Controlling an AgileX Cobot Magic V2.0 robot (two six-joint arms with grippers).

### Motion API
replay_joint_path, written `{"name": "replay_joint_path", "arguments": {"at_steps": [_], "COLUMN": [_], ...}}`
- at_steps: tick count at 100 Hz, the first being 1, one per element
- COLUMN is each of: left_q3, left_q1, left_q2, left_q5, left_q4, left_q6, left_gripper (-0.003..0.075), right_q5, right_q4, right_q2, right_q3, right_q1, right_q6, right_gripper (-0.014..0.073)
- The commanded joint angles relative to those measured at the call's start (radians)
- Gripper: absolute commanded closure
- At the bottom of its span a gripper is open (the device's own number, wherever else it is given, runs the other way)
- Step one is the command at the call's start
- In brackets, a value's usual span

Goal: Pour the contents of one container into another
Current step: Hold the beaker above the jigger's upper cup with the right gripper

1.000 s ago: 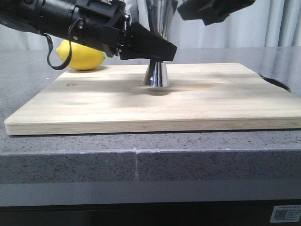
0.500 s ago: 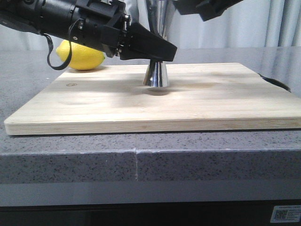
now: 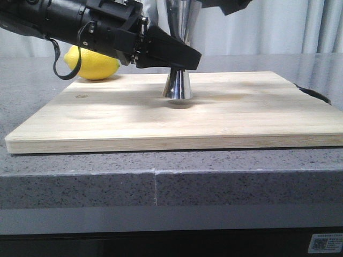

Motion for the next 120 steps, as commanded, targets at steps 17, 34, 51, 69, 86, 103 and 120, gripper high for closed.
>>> {"name": "replay_joint_path", "arguments": {"at_steps": [17, 34, 51, 69, 86, 103, 120], "left_q3": [-0.029, -0.029, -0.029, -0.029, -0.029, -0.029, -0.029], "left_q1": [-0.008, -0.008, -0.008, -0.008, -0.008, -0.008, -0.008], "left_q2": [-0.067, -0.067, -0.067, -0.067, -0.067, -0.067, -0.067], "left_q5": [-0.08, -0.08, -0.08, -0.08, -0.08, -0.08, -0.08], "left_q4": [-0.068, -0.068, -0.068, -0.068, -0.068, -0.068, -0.068], "left_q6": [-0.012, -0.012, -0.012, -0.012, -0.012, -0.012, -0.012], "left_gripper": [0.0605, 0.0605, 0.0605, 0.0605, 0.0605, 0.0605, 0.0605], "right_q5": [-0.002, 0.009, 0.01, 0.012, 0.012, 0.012, 0.012], "right_q4": [-0.013, -0.04, -0.044, -0.05, -0.073, -0.089, -0.108], "right_q2": [-0.043, -0.043, -0.043, -0.043, -0.043, -0.043, -0.043], "right_q3": [-0.038, -0.038, -0.038, -0.038, -0.038, -0.038, -0.038], "right_q1": [-0.001, -0.001, -0.001, -0.001, -0.001, -0.001, -0.001], "right_q6": [-0.003, -0.003, -0.003, -0.003, -0.003, -0.003, -0.003], "right_gripper": [0.0274, 0.0274, 0.0274, 0.0274, 0.0274, 0.0274, 0.0274]}}
